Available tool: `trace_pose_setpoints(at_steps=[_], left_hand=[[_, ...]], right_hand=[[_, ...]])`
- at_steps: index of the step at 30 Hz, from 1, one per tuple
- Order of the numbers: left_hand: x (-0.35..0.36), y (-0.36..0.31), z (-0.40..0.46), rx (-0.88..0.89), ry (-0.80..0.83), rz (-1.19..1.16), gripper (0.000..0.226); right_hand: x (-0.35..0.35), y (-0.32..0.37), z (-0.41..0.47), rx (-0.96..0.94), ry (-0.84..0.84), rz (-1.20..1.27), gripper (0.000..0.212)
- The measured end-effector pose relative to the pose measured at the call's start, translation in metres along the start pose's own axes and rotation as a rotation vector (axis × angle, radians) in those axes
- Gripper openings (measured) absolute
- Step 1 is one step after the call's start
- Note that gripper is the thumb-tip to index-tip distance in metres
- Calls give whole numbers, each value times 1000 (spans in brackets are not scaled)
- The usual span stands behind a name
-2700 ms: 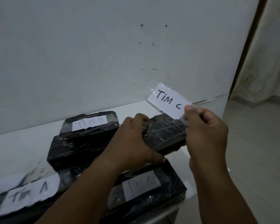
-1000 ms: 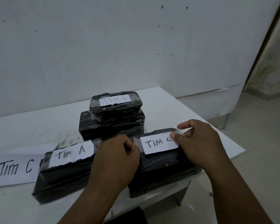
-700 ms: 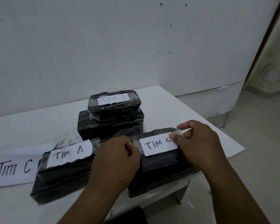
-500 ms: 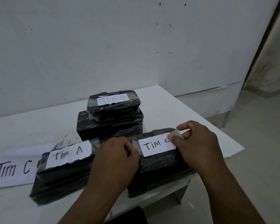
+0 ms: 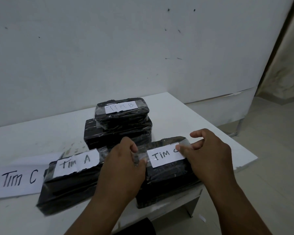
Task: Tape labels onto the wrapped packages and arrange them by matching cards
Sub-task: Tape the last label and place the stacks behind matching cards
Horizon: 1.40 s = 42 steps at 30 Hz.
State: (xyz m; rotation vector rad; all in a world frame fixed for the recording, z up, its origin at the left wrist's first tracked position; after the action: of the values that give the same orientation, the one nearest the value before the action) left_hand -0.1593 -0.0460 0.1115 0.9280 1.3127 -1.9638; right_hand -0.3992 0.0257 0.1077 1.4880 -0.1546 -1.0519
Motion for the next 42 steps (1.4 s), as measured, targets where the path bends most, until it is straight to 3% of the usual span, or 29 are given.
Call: trace_pose_setpoints(at_steps=[6, 9, 12, 14, 16, 19, 25, 29, 34, 38, 42], left_hand=[[2, -12, -2, 115, -24, 49, 11], [12, -16, -6, 187, 5, 62, 25], [16, -16, -10, 231, 16, 93, 30], [15, -15, -13, 246, 21, 111, 33], [13, -17, -15, 259, 16, 127, 35], [14, -19, -19, 273, -2, 150, 36], [17, -8, -28, 209, -27, 123, 28], [17, -12, -31, 209, -81, 260, 37], [21, -30, -33, 415, -56, 462, 54], [24, -21, -30, 365, -67, 453, 48], [30, -6, -34, 240, -31, 388, 58]], right_hand=[[-5, 1, -4, -43, -61, 27, 54], [-13, 0, -2, -81, -133, -12, 52], [-19, 17, -12, -236, -203, -116, 35], [-4, 37, -28, -400, -118, -215, 35], [31, 44, -45, -485, 129, -382, 49], [64, 25, -56, -421, 403, -615, 61], [50, 4, -46, -288, 364, -688, 93], [46, -4, -41, -153, 303, -693, 114], [46, -1, -43, -272, 319, -676, 89], [47, -4, -40, -240, 332, -643, 95], [49, -7, -38, -186, 305, -612, 91]])
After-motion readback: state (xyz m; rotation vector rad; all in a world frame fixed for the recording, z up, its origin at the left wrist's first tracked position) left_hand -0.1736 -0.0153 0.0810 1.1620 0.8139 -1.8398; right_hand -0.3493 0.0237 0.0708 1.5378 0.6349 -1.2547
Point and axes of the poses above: each hand's wrist, its own z-axis towards the middle knuckle, its own x-axis out of the palm, y = z × x, the point moved 10 cm from there along z, towards the middle knuckle, and after that the axes turned 7 degrees about z, right-handed, at the moved point
